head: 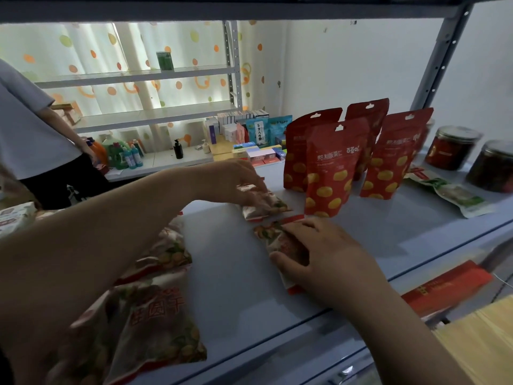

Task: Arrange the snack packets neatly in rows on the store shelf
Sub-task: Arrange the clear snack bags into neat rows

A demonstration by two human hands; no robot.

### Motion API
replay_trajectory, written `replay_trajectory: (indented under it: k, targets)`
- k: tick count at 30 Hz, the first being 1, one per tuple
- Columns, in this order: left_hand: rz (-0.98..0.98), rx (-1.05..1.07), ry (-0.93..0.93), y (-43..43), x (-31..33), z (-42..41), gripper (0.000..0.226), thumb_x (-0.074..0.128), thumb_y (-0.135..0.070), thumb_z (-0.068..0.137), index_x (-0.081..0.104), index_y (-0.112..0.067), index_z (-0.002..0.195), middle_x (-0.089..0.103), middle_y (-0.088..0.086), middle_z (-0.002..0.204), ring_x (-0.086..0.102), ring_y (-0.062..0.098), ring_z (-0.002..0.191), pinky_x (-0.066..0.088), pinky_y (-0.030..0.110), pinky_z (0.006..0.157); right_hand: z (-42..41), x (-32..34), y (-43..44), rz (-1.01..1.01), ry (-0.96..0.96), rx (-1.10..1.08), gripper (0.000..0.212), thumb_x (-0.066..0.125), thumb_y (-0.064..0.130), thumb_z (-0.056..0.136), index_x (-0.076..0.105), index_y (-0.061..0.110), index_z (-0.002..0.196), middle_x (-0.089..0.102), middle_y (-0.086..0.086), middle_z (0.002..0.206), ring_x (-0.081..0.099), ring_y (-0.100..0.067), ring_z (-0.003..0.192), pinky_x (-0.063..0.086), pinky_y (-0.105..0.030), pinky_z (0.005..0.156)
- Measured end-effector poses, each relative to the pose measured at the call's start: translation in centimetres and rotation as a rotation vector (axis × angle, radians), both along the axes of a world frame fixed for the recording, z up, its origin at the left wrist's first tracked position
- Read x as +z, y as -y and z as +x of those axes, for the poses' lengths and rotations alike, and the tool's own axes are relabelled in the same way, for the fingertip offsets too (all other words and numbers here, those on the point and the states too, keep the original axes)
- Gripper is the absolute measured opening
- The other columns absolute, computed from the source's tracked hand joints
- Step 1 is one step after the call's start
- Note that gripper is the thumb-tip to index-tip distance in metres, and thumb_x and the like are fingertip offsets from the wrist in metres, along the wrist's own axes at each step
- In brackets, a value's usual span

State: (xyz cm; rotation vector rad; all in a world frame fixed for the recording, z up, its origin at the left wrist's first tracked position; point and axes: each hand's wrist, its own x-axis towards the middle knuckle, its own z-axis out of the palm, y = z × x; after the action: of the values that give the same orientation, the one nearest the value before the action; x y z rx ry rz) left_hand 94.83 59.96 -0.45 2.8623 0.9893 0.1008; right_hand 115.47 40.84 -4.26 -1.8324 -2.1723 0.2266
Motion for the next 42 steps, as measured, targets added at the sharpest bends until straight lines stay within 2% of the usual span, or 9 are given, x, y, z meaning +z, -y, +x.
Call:
replay_trajectory:
  k: [3, 15, 21, 25, 28, 33, 38, 40, 42]
  targets:
    - [-0.004, 0.013, -0.038, 0.8, 0.0, 0.2, 0.037, 0.065, -0.045, 0.088, 0.062, -0.048, 0.124, 0.055, -0.010, 0.126, 0.046, 0.002, 0.110, 0.044, 0.034, 0.097, -0.2, -0.6, 0.3, 0.050, -0.045, 0.005, 0.062, 0.038, 0.069, 0.090, 0.035, 0.042, 0.146, 0.037, 0.016, 0.146, 0.038, -0.007, 0.126, 0.039, -0.024, 0.098]
    - [-0.034, 0.042, -0.072, 2.2, 0.4, 0.5, 0.039, 0.068, -0.035, 0.086, 0.062, -0.044, 0.123, 0.054, -0.011, 0.118, 0.047, 0.005, 0.104, 0.047, 0.035, 0.092, -1.0, -1.6, 0.4, 0.136, -0.099, -0.010, 0.055, 0.040, 0.061, 0.094, 0.047, 0.035, 0.142, 0.047, 0.011, 0.139, 0.043, -0.011, 0.121, 0.042, -0.026, 0.098]
    - [-0.031, 0.042, -0.058, 2.4, 0.1, 0.4, 0.041, 0.068, -0.031, 0.088, 0.061, -0.036, 0.128, 0.051, -0.008, 0.128, 0.041, 0.002, 0.108, 0.033, 0.005, 0.081, -1.2, -1.5, 0.7, 0.102, -0.106, -0.002, 0.057, 0.039, 0.062, 0.094, 0.045, 0.035, 0.143, 0.046, 0.009, 0.141, 0.043, -0.013, 0.123, 0.043, -0.029, 0.100]
    - [-0.028, 0.054, -0.067, 2.7, 0.2, 0.4, 0.041, 0.067, -0.033, 0.087, 0.061, -0.039, 0.127, 0.055, -0.005, 0.131, 0.048, 0.008, 0.113, 0.042, 0.028, 0.095, -1.2, -1.5, 0.7, 0.098, -0.095, -0.009, 0.059, 0.038, 0.064, 0.093, 0.044, 0.035, 0.144, 0.045, 0.009, 0.144, 0.042, -0.014, 0.126, 0.041, -0.029, 0.103]
    - [-0.015, 0.066, -0.083, 2.9, 0.2, 0.1, 0.044, 0.064, -0.037, 0.088, 0.058, -0.039, 0.132, 0.056, -0.006, 0.133, 0.050, 0.011, 0.118, 0.043, 0.034, 0.100, -1.3, -1.2, 1.0, 0.076, -0.027, -0.004, 0.065, 0.033, 0.069, 0.091, 0.037, 0.035, 0.147, 0.040, 0.006, 0.150, 0.037, -0.015, 0.133, 0.038, -0.032, 0.108]
    - [0.000, 0.133, -0.058, 3.5, 1.7, -3.0, 0.049, 0.064, -0.036, 0.093, 0.051, -0.033, 0.140, 0.051, -0.017, 0.123, 0.049, 0.001, 0.105, 0.035, 0.001, 0.081, -3.4, 0.3, 1.8, 0.124, -0.004, 0.083, 0.064, 0.037, 0.067, 0.092, 0.036, 0.034, 0.147, 0.032, 0.002, 0.155, 0.025, -0.019, 0.144, 0.030, -0.038, 0.114]
    - [0.025, 0.384, -0.167, 1.6, 0.7, -11.0, 0.052, 0.058, -0.068, 0.081, 0.046, -0.059, 0.131, 0.050, -0.021, 0.131, 0.054, 0.007, 0.113, 0.047, 0.038, 0.099, -8.4, 1.4, 3.1, 0.098, -0.081, 0.239, 0.057, 0.041, 0.062, 0.093, 0.035, 0.039, 0.145, 0.028, 0.010, 0.154, 0.021, -0.009, 0.142, 0.035, -0.035, 0.108]
    - [0.010, 0.482, -0.161, -0.7, -1.3, -15.1, 0.055, 0.052, -0.081, 0.073, 0.042, -0.068, 0.126, 0.046, -0.023, 0.137, 0.052, 0.009, 0.120, 0.047, 0.044, 0.101, -10.6, 1.7, 3.4, 0.052, -0.078, 0.316, 0.059, 0.039, 0.062, 0.094, 0.030, 0.038, 0.148, 0.023, 0.008, 0.157, 0.016, -0.012, 0.145, 0.028, -0.035, 0.112]
    - [-0.025, 0.511, -0.145, -1.3, -2.2, -17.4, 0.051, 0.052, -0.075, 0.076, 0.046, -0.065, 0.126, 0.050, -0.023, 0.134, 0.053, 0.007, 0.119, 0.048, 0.042, 0.101, -12.6, 1.7, 3.5, 0.013, -0.041, 0.374, 0.062, 0.035, 0.063, 0.095, 0.022, 0.039, 0.150, 0.014, 0.004, 0.162, 0.007, -0.015, 0.148, 0.018, -0.037, 0.117]
